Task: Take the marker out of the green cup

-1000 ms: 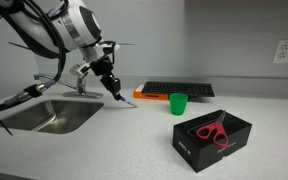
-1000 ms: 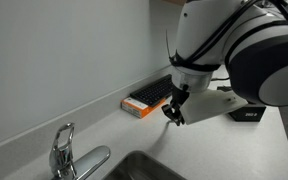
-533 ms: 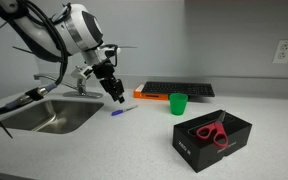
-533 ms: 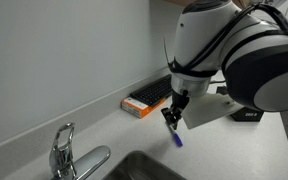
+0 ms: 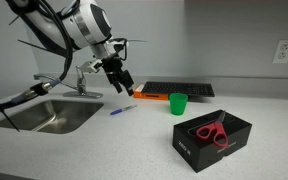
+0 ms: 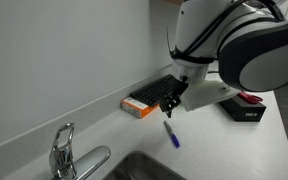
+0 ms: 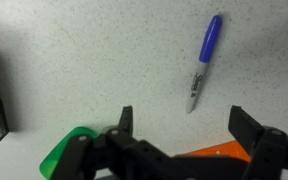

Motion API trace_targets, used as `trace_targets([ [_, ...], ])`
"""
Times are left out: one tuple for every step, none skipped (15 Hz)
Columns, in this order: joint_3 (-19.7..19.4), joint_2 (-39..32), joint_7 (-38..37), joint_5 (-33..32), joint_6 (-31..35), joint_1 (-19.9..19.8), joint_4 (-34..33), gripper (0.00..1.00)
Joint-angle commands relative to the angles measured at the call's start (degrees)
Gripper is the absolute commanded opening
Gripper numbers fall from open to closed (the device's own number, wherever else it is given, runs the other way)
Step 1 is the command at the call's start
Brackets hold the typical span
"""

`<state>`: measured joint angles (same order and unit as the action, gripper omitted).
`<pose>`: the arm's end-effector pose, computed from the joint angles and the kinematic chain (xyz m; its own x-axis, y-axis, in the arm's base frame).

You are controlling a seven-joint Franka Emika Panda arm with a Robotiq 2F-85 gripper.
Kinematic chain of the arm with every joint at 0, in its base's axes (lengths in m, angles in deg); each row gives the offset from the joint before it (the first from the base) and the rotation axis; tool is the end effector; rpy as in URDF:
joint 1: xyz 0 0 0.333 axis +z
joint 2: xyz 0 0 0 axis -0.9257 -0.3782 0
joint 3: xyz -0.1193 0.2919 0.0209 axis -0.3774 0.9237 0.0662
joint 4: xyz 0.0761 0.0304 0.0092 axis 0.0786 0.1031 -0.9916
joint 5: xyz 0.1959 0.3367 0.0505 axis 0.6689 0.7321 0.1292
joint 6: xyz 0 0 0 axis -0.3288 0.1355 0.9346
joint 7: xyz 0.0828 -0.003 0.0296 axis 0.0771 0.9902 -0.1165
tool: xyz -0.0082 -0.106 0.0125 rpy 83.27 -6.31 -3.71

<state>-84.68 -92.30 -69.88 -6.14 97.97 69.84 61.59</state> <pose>0.5555 0.0070 0.3461 0.7776 -0.5502 0.3045 -0.6078 -0.7817 0.1398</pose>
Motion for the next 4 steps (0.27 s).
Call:
trace_targets([
  [-0.52,0.02,0.34,0.42,-0.55,0.31,-0.43,1.0],
  [-0.57,0.02,0.38,0.44,-0.68,0.29,-0.56,1.0],
  [-0.58,-0.04,0.38,0.42,-0.67,0.31,-0.49,1.0],
  [-0.58,-0.07,0.38,0.42,-0.66,0.33,-0.41,1.0],
])
